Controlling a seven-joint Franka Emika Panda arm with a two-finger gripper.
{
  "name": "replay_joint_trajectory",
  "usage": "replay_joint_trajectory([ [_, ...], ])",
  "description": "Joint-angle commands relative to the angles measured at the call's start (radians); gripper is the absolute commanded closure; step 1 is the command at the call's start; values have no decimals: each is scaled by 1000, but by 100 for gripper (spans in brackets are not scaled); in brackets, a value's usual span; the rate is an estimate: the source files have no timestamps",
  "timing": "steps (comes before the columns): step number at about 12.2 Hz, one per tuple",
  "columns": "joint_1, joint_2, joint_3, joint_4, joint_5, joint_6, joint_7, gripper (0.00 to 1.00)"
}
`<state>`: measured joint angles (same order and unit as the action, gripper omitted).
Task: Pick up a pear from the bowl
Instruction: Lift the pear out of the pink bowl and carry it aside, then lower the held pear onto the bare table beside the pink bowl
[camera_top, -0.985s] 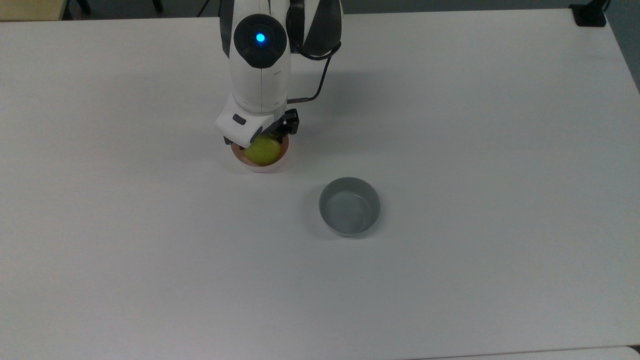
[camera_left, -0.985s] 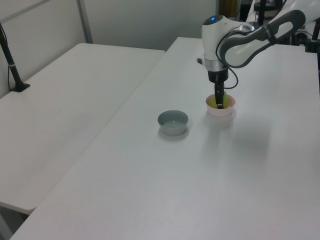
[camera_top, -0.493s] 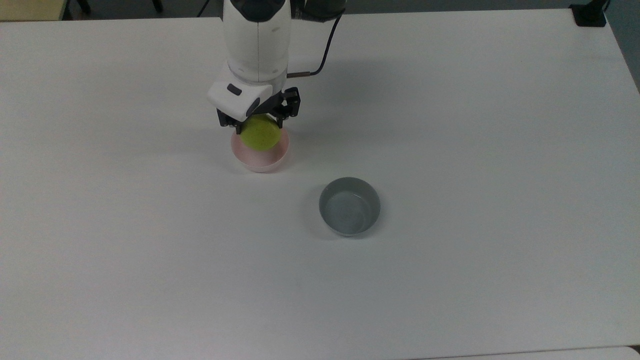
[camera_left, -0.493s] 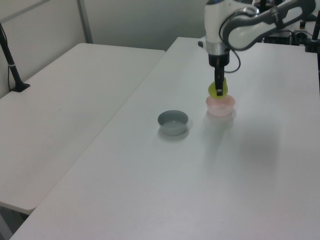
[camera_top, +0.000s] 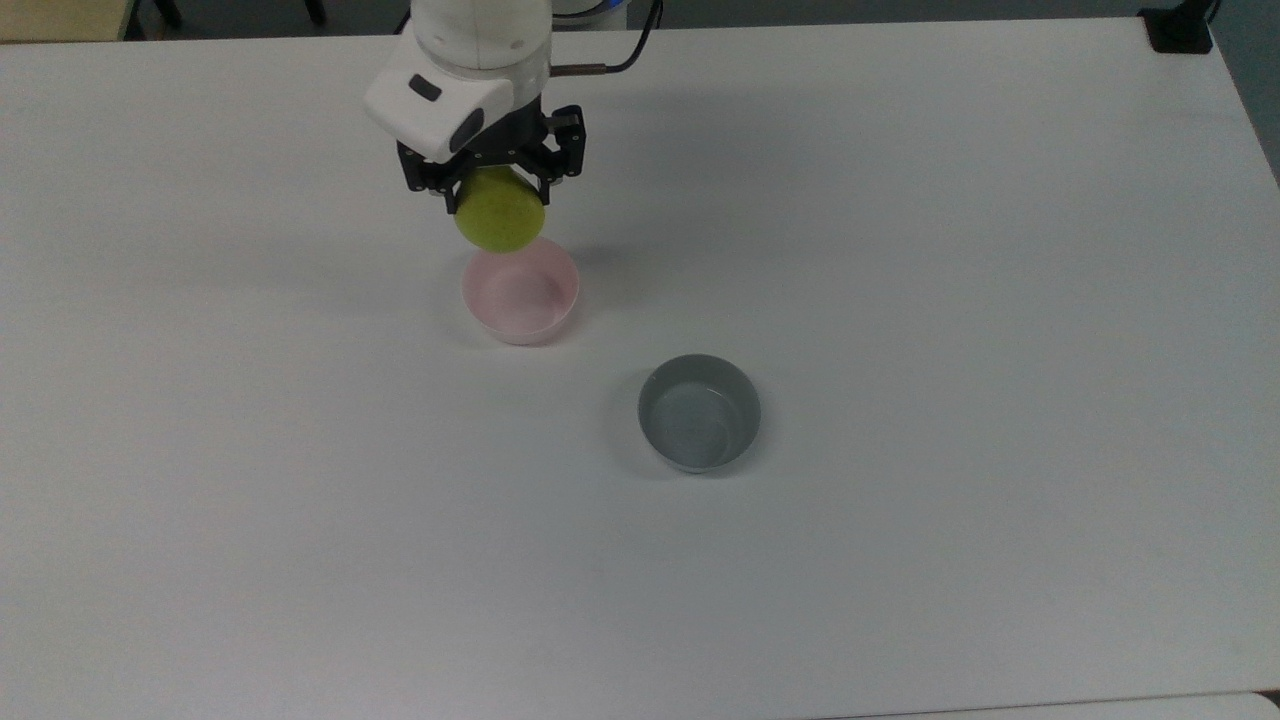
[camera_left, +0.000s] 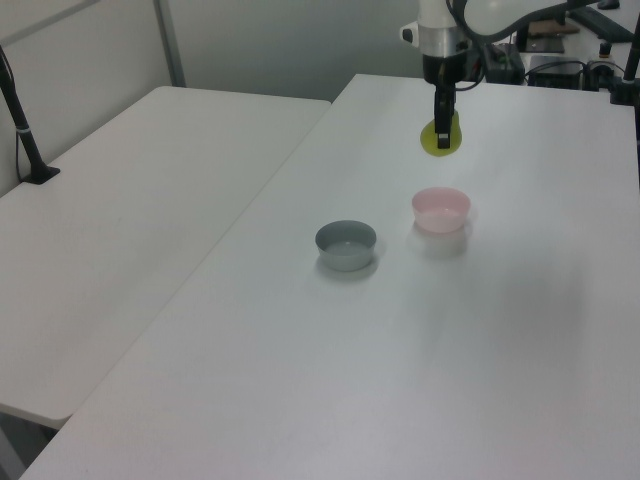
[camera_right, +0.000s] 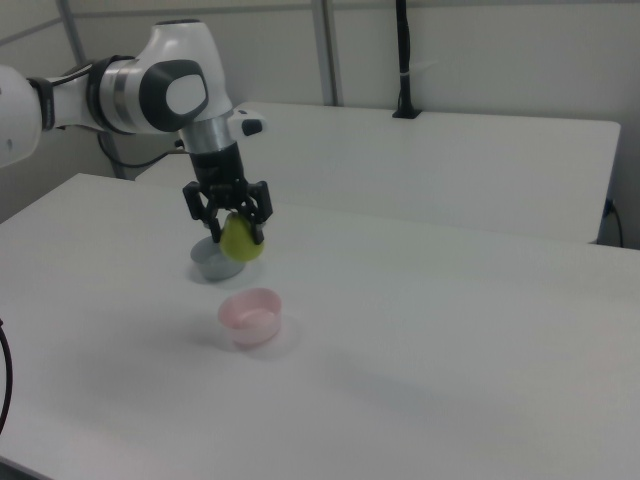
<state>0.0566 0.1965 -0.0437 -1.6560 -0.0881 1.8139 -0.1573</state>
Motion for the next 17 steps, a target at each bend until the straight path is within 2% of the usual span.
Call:
replay_joint_trajectory([
  [1,-72,-2,-41,56,-5,-28,-48,48],
  [6,-222,18,-68,58,-9,57,-221,48],
  [17,-244,228,-70,2,-15,306,-212,45],
])
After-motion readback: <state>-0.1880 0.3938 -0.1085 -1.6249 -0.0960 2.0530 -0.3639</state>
